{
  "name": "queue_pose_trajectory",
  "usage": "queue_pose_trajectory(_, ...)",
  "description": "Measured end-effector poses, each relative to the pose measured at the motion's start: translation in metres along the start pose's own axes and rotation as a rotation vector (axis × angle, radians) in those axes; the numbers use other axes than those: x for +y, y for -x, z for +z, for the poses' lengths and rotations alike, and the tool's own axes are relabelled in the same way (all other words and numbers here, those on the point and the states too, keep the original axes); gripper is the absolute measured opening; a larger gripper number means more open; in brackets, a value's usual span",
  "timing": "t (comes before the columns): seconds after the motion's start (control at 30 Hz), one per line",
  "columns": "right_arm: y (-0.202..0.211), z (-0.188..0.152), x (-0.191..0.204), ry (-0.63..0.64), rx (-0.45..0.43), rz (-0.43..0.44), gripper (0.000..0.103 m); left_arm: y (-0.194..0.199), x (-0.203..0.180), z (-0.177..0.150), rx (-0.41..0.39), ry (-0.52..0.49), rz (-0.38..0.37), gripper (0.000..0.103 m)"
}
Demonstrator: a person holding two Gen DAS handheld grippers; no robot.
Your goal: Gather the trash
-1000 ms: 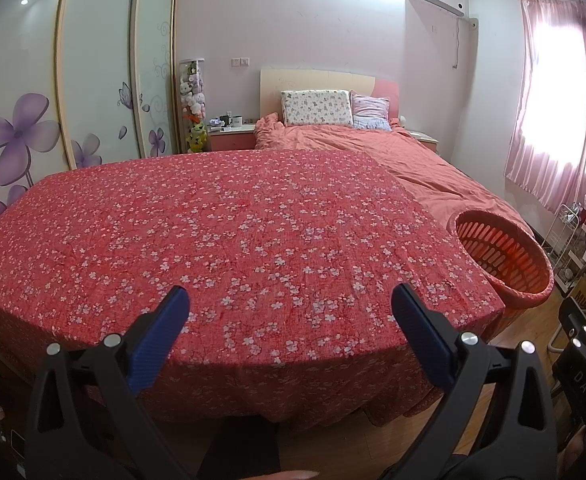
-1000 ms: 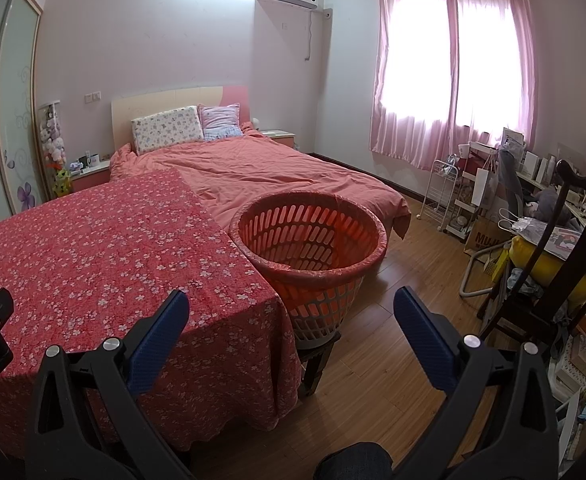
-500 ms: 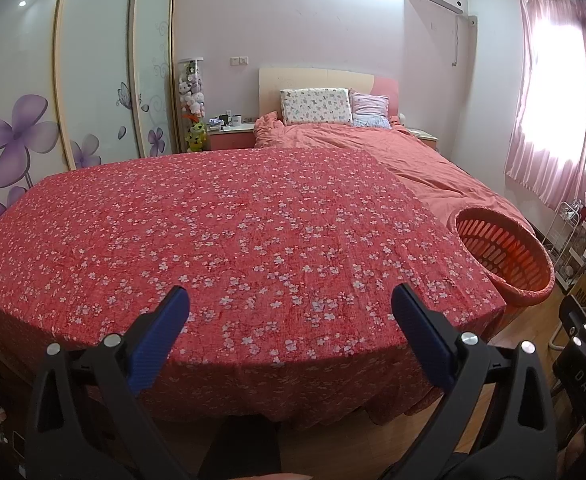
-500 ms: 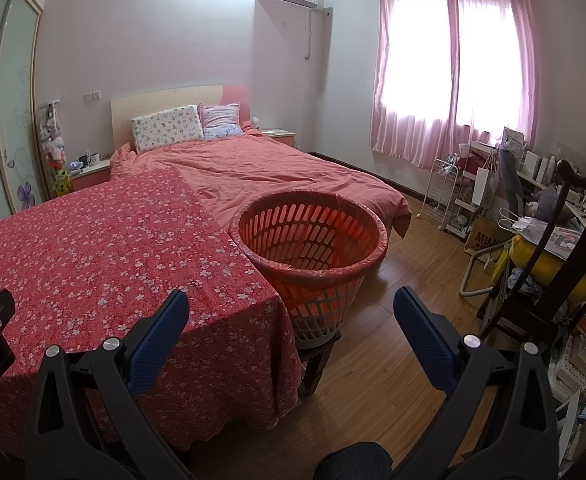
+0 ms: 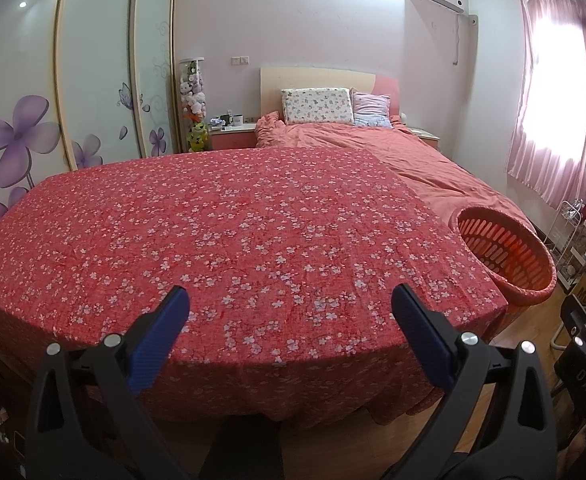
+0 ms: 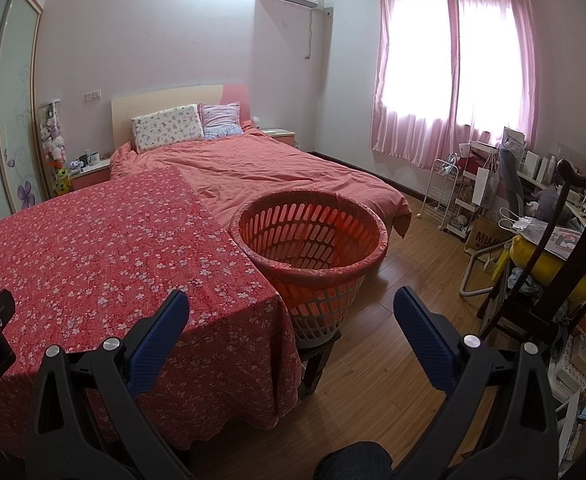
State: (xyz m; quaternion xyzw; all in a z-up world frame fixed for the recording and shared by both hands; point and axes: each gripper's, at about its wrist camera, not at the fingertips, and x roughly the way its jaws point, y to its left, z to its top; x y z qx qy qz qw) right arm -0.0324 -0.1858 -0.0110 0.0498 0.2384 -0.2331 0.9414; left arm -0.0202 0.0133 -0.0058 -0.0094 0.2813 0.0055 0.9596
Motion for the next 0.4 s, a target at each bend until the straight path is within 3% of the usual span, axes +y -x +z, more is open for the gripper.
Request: queue_pose_trajectory(0.4,-0.0001,0.0006,-0.0003,0.000,0.000,0.000,0.101,0.0000,-0.0001,0.0018,0.003,-0.002,-0.003,0.099)
